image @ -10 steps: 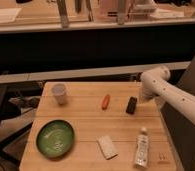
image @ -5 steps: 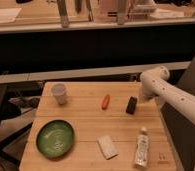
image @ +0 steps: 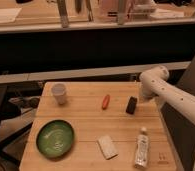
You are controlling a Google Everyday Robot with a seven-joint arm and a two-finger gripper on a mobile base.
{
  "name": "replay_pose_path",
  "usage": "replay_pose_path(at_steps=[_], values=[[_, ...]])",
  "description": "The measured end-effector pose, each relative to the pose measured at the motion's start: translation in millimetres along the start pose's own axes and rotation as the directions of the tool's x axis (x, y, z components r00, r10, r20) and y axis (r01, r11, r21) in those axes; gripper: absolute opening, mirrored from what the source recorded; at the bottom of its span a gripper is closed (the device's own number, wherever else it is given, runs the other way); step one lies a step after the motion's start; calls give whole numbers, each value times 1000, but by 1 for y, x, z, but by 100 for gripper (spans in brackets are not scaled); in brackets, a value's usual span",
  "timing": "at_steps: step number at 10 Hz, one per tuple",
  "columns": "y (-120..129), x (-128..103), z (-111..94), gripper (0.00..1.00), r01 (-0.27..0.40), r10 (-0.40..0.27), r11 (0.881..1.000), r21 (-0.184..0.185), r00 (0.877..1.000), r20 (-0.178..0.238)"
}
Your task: Push the eraser across the table
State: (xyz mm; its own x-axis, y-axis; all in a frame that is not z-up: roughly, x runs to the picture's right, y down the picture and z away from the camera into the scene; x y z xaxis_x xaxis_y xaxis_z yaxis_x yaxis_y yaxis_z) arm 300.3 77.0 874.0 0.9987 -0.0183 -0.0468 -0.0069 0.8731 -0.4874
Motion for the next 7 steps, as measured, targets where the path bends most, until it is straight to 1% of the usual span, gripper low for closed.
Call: replay_pose_path(at_steps=[7], values=[[-1, 2, 2, 2, -12, 12, 1000, -3, 1000, -10]])
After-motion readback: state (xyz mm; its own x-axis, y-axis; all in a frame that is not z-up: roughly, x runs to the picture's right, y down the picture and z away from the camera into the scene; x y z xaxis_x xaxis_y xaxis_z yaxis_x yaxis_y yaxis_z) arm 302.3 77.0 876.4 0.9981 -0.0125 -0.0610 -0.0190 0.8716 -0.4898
